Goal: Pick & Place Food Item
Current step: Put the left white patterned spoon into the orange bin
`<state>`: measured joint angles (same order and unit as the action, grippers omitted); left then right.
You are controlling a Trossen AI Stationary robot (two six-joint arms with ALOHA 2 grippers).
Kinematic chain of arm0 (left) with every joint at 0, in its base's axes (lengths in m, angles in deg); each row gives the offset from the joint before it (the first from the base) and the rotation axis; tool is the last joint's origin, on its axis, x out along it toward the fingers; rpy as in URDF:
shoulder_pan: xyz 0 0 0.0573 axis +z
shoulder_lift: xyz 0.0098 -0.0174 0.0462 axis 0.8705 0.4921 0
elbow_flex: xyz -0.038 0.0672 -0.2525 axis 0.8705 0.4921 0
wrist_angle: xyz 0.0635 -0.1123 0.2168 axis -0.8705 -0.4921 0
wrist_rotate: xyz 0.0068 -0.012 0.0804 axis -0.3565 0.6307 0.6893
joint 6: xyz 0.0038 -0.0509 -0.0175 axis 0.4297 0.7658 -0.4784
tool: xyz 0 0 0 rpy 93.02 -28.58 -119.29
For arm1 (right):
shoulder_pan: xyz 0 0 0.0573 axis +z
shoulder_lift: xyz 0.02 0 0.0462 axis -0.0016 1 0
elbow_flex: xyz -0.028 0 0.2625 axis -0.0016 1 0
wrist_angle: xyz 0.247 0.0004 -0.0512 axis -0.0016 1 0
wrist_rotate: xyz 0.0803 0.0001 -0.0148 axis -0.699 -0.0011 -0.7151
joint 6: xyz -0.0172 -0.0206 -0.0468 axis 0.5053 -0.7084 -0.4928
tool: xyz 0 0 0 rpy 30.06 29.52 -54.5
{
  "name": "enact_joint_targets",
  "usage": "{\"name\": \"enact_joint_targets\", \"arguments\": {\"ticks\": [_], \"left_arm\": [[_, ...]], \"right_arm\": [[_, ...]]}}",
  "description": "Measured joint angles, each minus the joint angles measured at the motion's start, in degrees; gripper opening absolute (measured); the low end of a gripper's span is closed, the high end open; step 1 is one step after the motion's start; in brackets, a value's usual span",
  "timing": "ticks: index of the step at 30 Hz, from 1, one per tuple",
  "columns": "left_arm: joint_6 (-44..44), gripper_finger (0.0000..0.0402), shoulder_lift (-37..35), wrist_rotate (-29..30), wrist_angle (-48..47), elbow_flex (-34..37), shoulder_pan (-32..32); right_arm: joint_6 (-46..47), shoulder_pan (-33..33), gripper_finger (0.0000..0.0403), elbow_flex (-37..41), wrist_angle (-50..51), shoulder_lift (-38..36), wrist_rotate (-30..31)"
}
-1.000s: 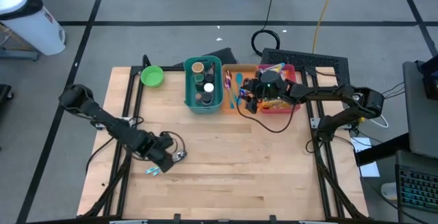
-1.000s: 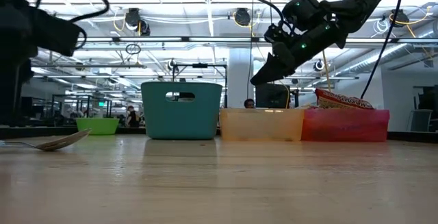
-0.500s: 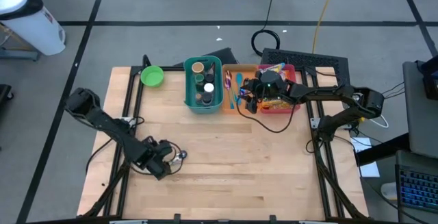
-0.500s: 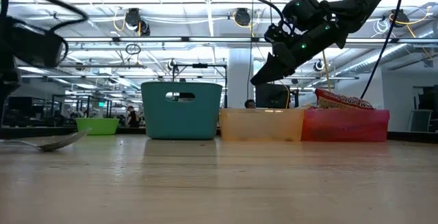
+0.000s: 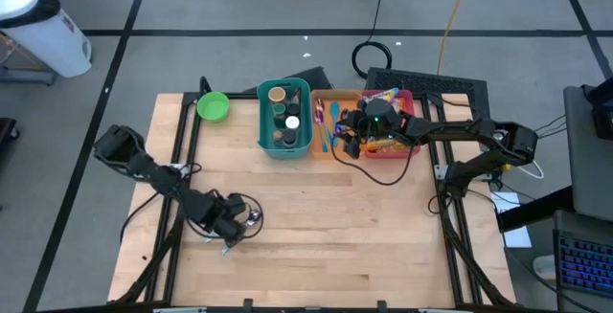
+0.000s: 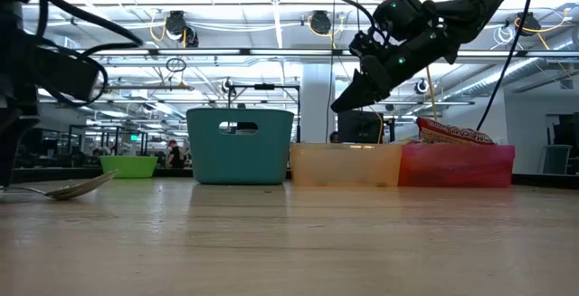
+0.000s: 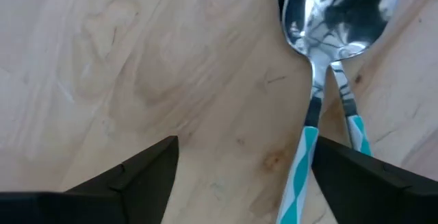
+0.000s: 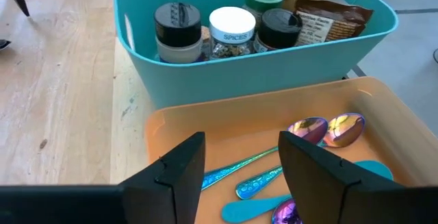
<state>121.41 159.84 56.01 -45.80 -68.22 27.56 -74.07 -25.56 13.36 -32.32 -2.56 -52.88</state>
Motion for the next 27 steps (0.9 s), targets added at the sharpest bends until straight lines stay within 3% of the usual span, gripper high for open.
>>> {"name": "enact_joint_targets", "arguments": {"ticks": [3, 8, 15, 20, 27], "left_arm": [[-1.6, 0.0284, 0.0, -1.6, 1.8, 0.0, 0.7], [-2.8, 0.0169, 0.1, -2.4, 4.4, 0.1, 0.8], [-3.3, 0.0034, 0.1, 0.5, 4.4, 0.1, 0.8], [-5.7, 0.0019, -0.7, -2.4, 4.1, 0.1, 2.4], [-8.1, 0.0019, -4.0, 1.8, 3.5, -0.3, 2.6]], "right_arm": [[0.0, 0.2, 0.0176, 0.0, 0.0, 0.0, 0.0], [-0.3, 0.4, 0.0176, 0.0, 0.0, 0.0, 0.0], [-0.4, 0.4, 0.0176, 0.0, 0.0, 0.0, 0.0], [-0.4, 0.7, 0.0175, 0.0, 0.0, 0.0, 0.0], [-0.2, 1.2, 0.0175, 0.0, 0.0, 0.0, 0.0]]}}
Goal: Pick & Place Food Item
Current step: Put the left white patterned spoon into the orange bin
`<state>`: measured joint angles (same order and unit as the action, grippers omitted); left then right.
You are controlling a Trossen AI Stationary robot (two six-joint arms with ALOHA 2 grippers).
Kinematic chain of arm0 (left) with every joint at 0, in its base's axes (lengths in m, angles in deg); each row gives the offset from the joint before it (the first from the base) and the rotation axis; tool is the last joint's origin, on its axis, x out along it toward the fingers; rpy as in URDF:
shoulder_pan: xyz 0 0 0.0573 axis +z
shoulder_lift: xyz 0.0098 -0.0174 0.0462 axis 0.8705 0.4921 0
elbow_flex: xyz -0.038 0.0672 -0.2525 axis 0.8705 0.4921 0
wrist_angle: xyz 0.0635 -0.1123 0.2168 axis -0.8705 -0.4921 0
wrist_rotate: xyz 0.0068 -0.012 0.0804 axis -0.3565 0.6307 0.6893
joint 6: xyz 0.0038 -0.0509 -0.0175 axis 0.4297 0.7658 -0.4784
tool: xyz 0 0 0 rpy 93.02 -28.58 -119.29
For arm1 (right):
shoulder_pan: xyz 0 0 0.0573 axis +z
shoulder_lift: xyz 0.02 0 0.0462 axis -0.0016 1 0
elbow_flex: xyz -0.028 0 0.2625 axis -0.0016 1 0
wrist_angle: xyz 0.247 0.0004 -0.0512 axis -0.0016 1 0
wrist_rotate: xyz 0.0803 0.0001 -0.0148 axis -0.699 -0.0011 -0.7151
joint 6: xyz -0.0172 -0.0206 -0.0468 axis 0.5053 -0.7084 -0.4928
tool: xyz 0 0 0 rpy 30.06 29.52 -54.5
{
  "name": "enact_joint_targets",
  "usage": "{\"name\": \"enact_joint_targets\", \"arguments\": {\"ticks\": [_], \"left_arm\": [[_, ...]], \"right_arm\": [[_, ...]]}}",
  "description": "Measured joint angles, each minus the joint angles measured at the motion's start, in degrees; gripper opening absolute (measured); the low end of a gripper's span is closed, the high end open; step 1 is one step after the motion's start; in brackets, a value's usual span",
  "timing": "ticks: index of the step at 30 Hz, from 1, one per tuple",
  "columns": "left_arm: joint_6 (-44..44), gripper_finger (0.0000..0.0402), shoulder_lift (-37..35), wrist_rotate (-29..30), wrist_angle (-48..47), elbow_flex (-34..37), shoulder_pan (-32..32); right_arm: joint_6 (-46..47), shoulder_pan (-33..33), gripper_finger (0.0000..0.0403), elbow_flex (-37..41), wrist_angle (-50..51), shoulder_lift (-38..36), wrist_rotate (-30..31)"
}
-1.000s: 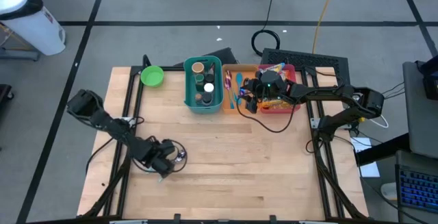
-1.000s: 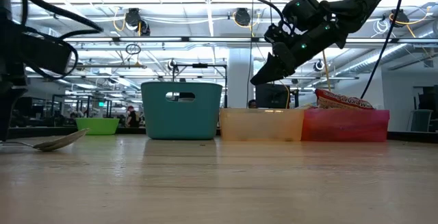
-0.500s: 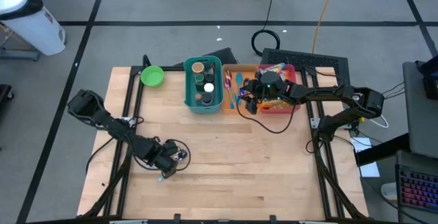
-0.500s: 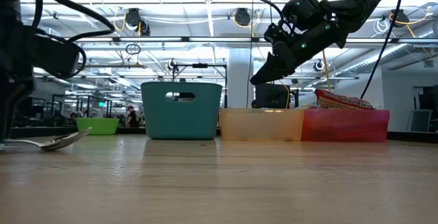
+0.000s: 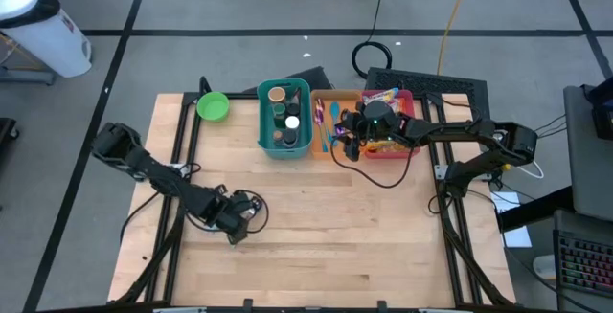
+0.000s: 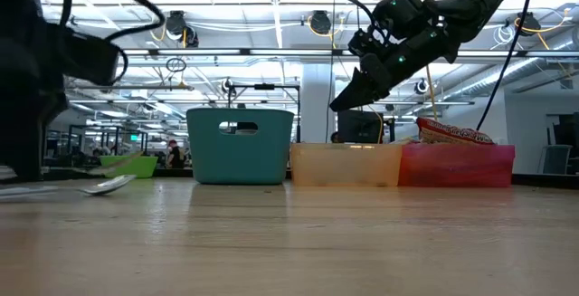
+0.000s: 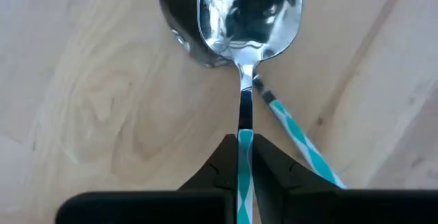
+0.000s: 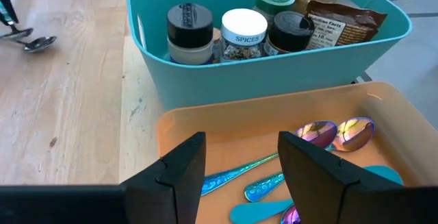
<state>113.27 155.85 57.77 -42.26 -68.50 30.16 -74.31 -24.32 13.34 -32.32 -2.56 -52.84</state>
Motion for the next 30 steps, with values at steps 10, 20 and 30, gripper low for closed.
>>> {"name": "enact_joint_targets", "arguments": {"ticks": [10, 20, 30], "left_arm": [[-2.2, 0.0021, -7.2, 10.1, 0.0, -1.0, 2.9], [-41.8, 0.0024, -7.2, 36.0, 30.4, -4.3, 12.3], [-61.3, 0.0025, -0.9, 36.5, 55.2, -4.3, 22.9]], "right_arm": [[0.0, 0.0, 0.0175, -0.1, -0.1, -0.3, 0.1], [3.5, 0.8, 0.0177, -0.1, -1.8, -0.3, 0.1], [2.9, 5.1, 0.0208, -0.1, -9.9, -0.3, 0.1]]}}
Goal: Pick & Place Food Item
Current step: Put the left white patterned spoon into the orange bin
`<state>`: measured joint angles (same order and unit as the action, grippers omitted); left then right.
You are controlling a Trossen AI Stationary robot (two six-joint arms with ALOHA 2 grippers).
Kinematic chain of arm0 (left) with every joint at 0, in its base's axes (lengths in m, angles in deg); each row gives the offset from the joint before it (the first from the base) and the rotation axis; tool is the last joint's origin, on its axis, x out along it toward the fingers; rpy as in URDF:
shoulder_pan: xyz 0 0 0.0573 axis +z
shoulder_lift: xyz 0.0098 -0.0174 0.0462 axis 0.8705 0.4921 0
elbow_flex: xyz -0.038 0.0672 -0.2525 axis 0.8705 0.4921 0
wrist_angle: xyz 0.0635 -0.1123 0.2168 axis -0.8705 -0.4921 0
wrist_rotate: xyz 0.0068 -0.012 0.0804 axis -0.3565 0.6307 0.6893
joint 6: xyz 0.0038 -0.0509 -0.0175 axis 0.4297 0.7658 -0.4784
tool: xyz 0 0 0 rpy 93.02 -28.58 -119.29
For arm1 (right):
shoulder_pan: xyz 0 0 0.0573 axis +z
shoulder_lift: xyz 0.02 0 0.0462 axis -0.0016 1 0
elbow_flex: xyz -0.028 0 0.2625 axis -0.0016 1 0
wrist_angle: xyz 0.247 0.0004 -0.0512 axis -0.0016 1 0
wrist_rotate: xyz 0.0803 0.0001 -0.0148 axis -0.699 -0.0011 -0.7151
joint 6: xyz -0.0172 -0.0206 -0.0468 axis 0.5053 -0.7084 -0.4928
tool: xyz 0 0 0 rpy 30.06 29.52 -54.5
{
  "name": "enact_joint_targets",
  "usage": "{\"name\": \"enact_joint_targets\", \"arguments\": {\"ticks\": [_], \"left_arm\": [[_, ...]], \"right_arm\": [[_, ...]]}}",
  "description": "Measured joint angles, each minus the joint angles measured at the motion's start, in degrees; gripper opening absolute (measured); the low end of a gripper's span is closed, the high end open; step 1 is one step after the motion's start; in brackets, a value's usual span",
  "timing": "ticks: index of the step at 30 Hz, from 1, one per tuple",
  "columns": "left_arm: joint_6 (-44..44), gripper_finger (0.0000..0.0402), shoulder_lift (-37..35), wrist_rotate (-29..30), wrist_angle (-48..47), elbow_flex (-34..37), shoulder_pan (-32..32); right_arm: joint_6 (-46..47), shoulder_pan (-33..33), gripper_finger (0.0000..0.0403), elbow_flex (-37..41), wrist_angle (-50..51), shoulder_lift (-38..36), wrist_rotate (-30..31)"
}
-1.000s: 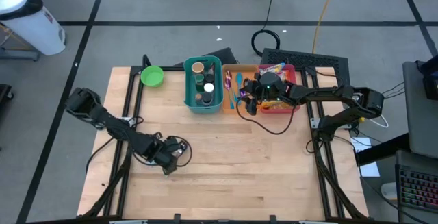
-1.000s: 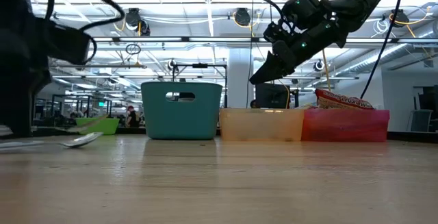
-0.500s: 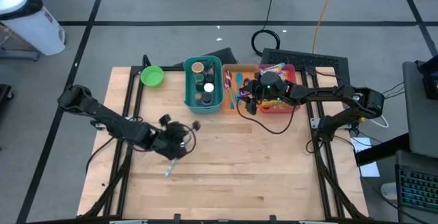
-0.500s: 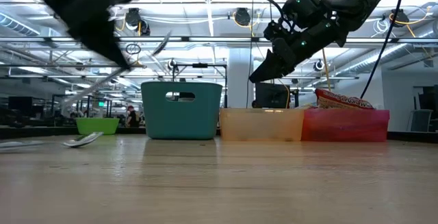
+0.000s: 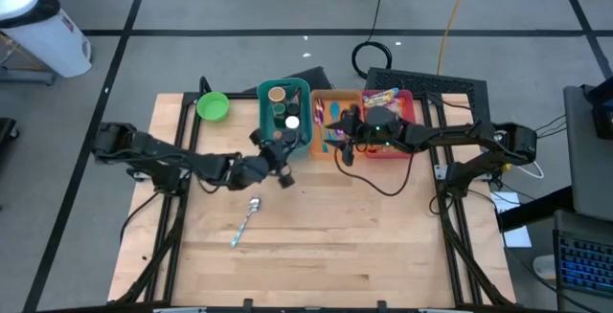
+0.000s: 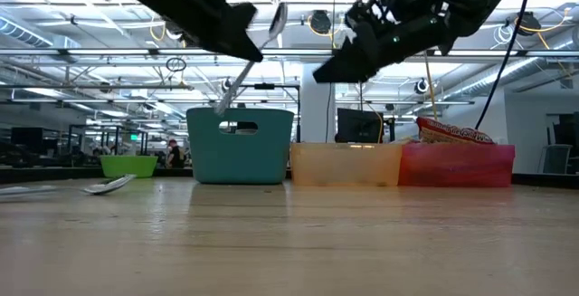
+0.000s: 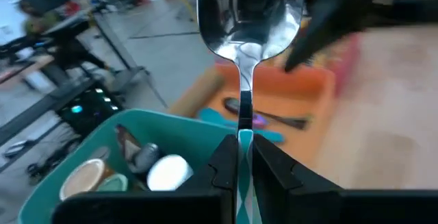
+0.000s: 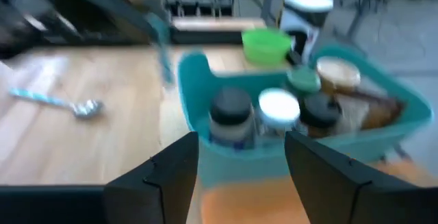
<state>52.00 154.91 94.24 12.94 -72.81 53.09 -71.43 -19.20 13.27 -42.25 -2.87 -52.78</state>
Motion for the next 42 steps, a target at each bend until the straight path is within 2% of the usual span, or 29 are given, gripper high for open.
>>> {"name": "enact_joint_targets", "arguments": {"ticks": [5, 8, 13, 16, 18, 23, 30, 34, 40, 42], "left_arm": [[-1.3, 0.0025, 4.4, 0.3, 8.3, 0.0, 3.5], [-1.4, 0.0026, 6.5, 0.0, 10.2, 0.0, 4.2], [-1.5, 0.0026, 8.9, 0.2, 10.6, 0.0, 4.5], [-1.5, 0.0026, 9.3, 0.4, 11.0, 0.0, 4.5], [-2.2, 0.0026, 9.4, 0.4, 11.6, 0.0, 4.5], [-3.4, 0.0026, 9.4, 0.5, 13.3, 0.0, 4.5], [-1.5, 0.0026, 9.4, -1.0, 13.4, 0.0, 4.6], [-1.2, 0.0026, 9.4, -3.5, 13.4, 0.0, 4.5], [-1.2, 0.0027, 9.4, -3.5, 13.6, 0.0, 4.4], [-1.2, 0.0027, 9.3, -3.6, 13.9, 0.0, 4.3]], "right_arm": [[0.0, 3.2, 0.0224, 0.0, -7.5, 0.0, 0.1], [1.5, 4.9, 0.0228, 0.0, -11.7, 0.0, 0.4], [2.9, 7.3, 0.0226, 0.1, -17.0, 1.7, 5.8], [2.9, 7.8, 0.0224, 0.1, -20.1, 3.1, 6.3], [3.0, 7.7, 0.0224, 0.1, -20.3, 3.5, 6.7], [3.0, 7.6, 0.0212, 0.1, -21.0, 4.0, 12.0], [5.8, 7.6, 0.0157, 0.1, -20.2, 4.0, 13.4], [6.0, 7.6, 0.0109, 0.1, -20.1, 4.0, 13.2], [4.5, 7.6, 0.0021, 0.1, -20.1, 4.0, 13.8], [4.0, 7.5, 0.0008, 0.1, -20.1, 4.0, 13.9]]}}
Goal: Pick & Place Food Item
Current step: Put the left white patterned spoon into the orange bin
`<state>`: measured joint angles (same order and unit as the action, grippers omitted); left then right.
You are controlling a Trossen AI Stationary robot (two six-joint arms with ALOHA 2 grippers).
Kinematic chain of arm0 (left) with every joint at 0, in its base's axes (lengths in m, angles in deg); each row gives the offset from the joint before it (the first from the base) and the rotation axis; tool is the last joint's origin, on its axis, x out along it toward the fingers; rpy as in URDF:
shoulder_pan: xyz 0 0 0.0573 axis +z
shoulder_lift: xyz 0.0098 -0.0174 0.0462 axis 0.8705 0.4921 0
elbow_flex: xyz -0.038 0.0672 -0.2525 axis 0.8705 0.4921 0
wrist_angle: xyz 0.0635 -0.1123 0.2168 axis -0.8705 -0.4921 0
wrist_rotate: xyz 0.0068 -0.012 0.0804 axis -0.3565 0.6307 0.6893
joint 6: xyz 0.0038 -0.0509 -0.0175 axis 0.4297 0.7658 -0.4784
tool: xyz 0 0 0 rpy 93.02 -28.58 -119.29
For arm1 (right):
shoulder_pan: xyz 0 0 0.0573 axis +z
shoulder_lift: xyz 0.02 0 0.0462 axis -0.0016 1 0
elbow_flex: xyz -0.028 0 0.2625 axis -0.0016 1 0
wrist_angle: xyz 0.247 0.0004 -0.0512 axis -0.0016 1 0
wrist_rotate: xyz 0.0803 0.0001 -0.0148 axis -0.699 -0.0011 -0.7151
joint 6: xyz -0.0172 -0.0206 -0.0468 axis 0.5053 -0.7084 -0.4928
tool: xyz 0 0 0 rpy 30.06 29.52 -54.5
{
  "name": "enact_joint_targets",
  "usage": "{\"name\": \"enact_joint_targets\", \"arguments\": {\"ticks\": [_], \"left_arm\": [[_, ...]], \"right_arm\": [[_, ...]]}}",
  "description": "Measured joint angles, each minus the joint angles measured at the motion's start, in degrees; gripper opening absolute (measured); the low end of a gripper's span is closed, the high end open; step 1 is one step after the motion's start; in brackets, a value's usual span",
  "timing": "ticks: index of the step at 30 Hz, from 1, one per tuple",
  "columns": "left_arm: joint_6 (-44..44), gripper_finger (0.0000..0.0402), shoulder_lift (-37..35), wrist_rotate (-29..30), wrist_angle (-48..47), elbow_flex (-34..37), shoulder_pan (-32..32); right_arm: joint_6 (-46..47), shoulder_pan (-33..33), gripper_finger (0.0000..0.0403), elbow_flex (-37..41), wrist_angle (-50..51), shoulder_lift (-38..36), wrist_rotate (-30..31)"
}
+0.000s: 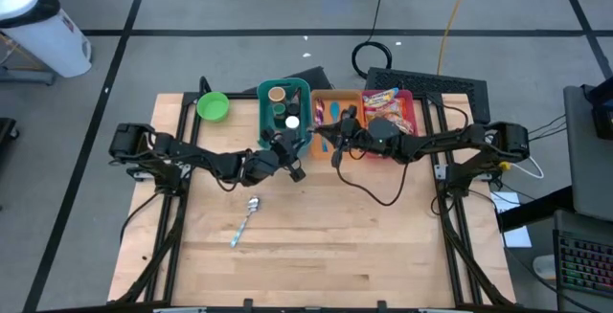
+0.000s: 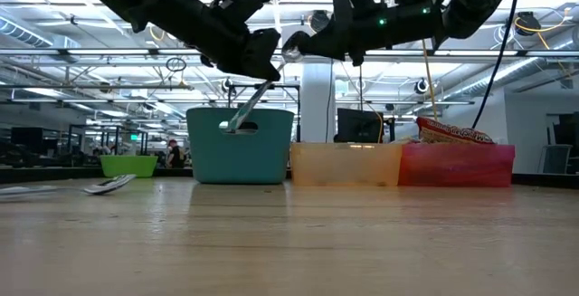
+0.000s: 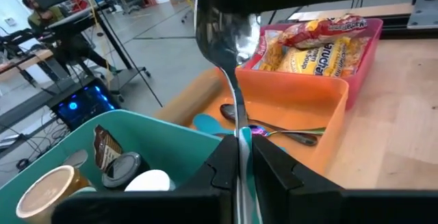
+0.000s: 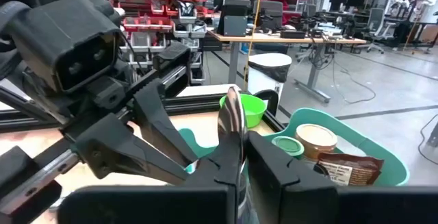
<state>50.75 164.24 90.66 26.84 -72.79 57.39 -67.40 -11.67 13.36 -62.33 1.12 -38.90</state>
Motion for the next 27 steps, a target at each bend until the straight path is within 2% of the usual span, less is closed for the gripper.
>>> {"name": "enact_joint_targets", "arguments": {"ticks": [3, 5, 11, 16, 19, 21, 27], "left_arm": [[0.0, 0.0037, 0.0, -1.7, 0.2, 0.1, -0.6], [-1.2, 0.0063, 0.0, -4.0, 0.7, 0.1, -1.6], [0.5, 0.0198, -1.3, -5.8, 0.3, 0.1, -3.2], [-0.2, 0.0291, -6.7, -12.6, -2.7, 0.0, -5.0], [-1.3, 0.0326, -10.6, -13.9, -4.4, 0.0, -6.0], [-1.6, 0.0341, -12.3, -13.9, -4.2, 0.0, -6.4], [-1.7, 0.0362, -13.4, -13.9, -6.2, 0.0, -6.5]], "right_arm": [[-0.2, 0.0, 0.0006, 0.0, 0.1, 0.0, -0.2], [-1.0, 0.0, 0.0002, 0.0, 0.2, 0.0, -0.8], [-3.0, -0.9, 0.0001, 0.0, 0.6, -0.8, -3.8], [-3.0, -5.4, 0.0001, -0.1, 2.6, -4.6, -8.1], [-2.7, -10.0, 0.0000, -0.1, 5.2, -7.4, -12.8], [-2.0, -14.0, 0.0000, -0.2, 7.9, -9.4, -18.2], [2.0, -26.9, 0.0000, -0.4, 20.9, -13.1, -33.7]]}}
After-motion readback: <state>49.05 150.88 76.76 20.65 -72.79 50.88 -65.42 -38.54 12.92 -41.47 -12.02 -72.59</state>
